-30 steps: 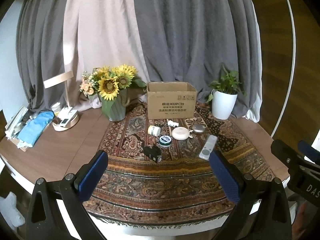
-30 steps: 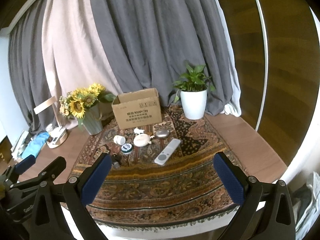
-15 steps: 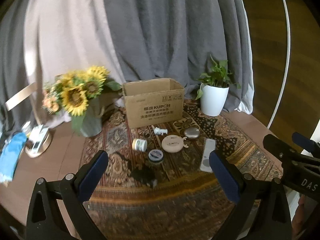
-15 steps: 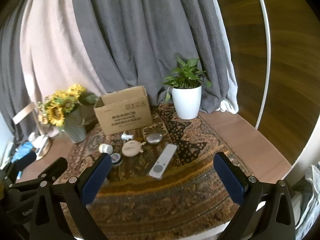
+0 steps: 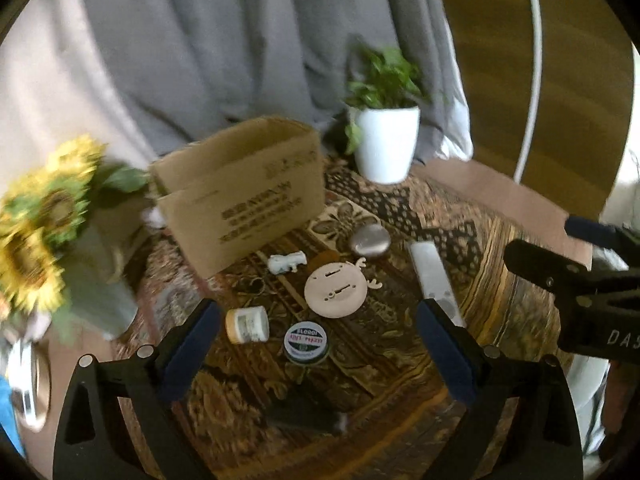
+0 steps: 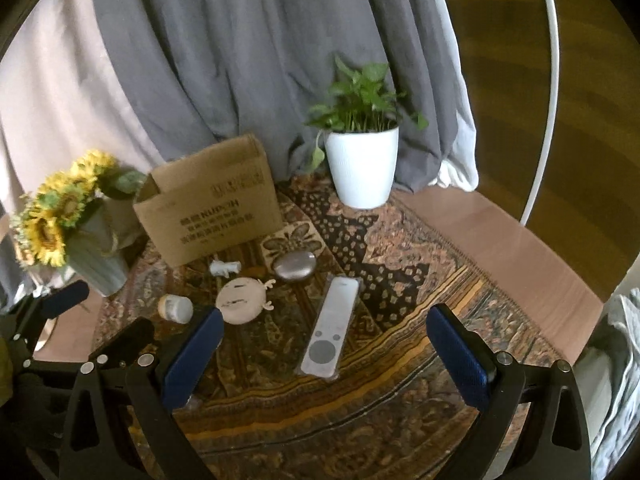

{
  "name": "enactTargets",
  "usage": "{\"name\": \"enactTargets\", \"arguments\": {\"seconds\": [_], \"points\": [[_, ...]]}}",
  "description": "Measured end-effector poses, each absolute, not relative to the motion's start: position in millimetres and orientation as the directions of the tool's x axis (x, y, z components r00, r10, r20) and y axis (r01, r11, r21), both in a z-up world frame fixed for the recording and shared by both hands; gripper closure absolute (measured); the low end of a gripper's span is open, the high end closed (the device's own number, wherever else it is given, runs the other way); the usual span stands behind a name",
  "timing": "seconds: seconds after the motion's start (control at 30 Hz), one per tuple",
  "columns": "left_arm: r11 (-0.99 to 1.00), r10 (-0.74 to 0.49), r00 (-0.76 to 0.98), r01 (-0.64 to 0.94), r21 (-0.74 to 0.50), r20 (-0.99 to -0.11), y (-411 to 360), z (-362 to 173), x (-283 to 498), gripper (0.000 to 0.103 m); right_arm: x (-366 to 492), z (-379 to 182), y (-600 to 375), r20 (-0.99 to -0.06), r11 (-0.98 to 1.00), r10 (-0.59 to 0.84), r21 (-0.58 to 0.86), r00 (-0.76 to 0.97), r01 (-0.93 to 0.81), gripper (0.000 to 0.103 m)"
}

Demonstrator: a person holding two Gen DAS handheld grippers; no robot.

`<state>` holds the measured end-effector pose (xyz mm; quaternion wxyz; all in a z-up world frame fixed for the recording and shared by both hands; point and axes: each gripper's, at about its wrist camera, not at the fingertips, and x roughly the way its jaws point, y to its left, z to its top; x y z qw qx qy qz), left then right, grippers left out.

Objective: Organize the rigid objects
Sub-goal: 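Move left tool toward the white deer disc while right tool approaches the bagged white remote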

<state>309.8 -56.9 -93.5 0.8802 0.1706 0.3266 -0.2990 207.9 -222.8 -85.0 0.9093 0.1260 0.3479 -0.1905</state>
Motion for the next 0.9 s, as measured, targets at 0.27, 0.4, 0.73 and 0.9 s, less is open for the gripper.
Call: {"name": "enactTargets", "arguments": {"seconds": [0.27, 0.4, 0.73, 0.9], "points": [[0.622, -0.479, 0.491, 0.774, 0.113, -0.728, -78.8, -128.9, 353.5, 0.007, 244.4, -126.3, -224.1, -0.731, 0.866, -0.279, 0.089, 0.623, 0.492, 0.002], [0.565, -0.494, 0.432, 0.819, 0.099, -0.754, -88.8, -146.9, 371.8, 0.009, 260.1, -145.8, -228.1, -0.75, 0.844, -0.296, 0.085, 0.591, 0.53, 0.005], [0.484, -0.482, 0.332, 0.872, 0.069, -0.811, -106.6, -183.6, 396.3, 0.015, 286.4, -187.8, -234.7, -0.812, 0.819, -0.285, 0.069, 0.509, 0.569, 0.009], [0.475, -0.458, 0.277, 0.879, 0.031, -0.845, -114.2, -199.9, 405.2, 0.018, 291.1, -203.9, -240.6, -0.832, 0.808, -0.275, 0.072, 0.482, 0.584, 0.01]]}}
